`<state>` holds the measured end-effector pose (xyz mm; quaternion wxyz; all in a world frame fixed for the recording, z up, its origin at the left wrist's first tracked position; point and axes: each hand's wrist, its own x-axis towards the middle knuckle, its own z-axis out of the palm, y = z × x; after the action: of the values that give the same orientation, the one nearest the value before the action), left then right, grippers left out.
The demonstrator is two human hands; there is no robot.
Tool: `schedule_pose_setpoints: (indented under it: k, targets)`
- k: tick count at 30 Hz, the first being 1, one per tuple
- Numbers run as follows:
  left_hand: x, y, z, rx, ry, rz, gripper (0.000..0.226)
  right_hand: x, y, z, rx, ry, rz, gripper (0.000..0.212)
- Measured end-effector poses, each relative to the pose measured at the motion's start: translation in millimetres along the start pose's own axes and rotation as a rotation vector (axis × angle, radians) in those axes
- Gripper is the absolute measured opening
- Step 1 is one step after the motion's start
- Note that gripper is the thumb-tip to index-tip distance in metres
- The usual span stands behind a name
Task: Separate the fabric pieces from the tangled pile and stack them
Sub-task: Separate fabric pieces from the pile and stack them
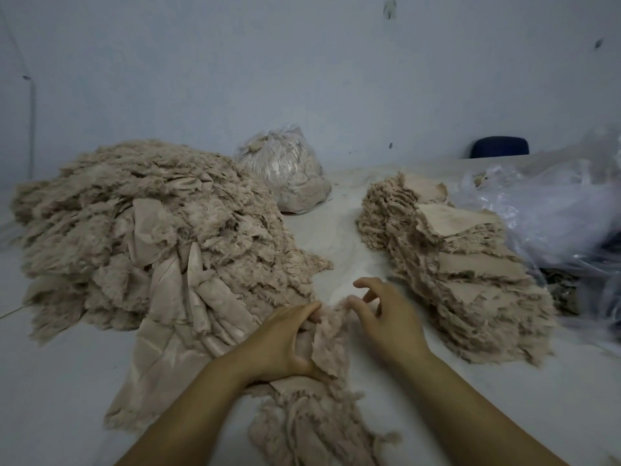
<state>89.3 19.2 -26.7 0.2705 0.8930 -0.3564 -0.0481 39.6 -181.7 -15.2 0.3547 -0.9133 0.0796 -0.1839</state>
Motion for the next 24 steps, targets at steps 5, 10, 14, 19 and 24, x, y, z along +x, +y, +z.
schedule_pose_setpoints:
  k: [5,10,14,19,24]
  targets:
    - [0,3,0,0.042,0.071,0.201,0.058,-1,1,2,0.090,-0.227,0.074,0.050]
    - [4,23,11,-0.061,0.419,0.117,0.022,2,6,3,0.017,0.018,0.035,0.011]
    - [5,27,10,-0.041,0.412,0.076,0.023,-3,-5,-5,0.329,0.049,-0.081,0.008]
    - [1,19,17,0.163,0.044,0.203,0.029,-7,-9,-9,-0.249,-0.449,-0.204,0.025]
    - [2,19,10,0.020,-0.011,0.177,0.027,10,15,-50,-0.519,-0.381,0.045,0.023]
